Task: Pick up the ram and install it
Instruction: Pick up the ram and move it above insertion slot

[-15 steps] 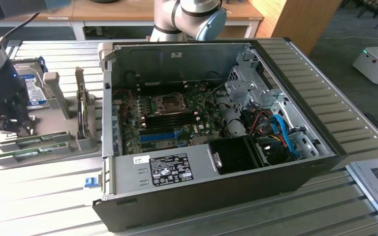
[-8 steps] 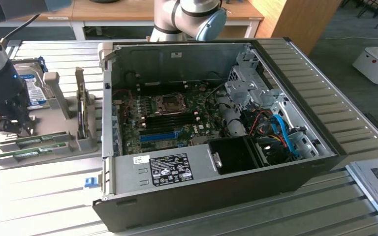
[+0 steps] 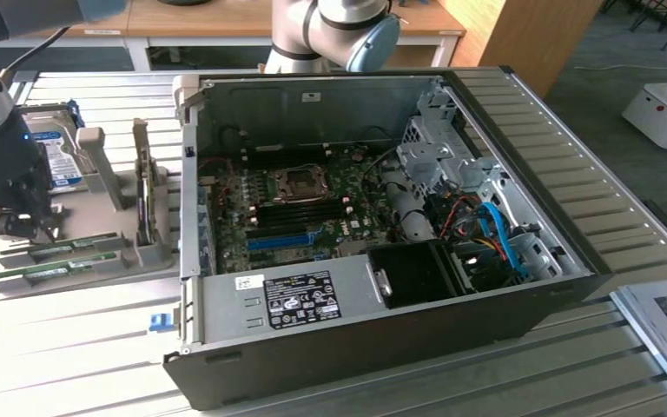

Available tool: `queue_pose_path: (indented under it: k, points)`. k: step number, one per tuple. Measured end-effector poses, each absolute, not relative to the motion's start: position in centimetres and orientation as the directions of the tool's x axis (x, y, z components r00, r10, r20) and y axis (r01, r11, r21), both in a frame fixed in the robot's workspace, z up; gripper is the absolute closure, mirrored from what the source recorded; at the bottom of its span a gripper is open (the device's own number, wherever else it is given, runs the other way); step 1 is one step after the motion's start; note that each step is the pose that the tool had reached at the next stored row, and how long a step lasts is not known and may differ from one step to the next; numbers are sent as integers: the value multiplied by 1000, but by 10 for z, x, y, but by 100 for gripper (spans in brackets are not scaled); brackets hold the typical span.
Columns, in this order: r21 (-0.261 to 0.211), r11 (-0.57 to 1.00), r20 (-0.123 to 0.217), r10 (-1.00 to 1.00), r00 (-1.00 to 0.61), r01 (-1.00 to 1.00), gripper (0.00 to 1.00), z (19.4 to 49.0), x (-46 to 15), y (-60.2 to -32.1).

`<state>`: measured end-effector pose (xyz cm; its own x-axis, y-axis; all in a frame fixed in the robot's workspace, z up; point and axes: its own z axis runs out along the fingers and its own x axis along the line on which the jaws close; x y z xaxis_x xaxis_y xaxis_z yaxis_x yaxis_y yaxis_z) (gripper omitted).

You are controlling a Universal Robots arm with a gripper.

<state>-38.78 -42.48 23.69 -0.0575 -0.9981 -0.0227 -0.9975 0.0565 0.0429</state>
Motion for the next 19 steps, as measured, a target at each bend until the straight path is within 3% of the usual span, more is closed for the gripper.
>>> queue_pose_path:
  k: [19]
  points:
    - [43, 57, -23, -998, -58, -997, 69, 237, -388, -443]
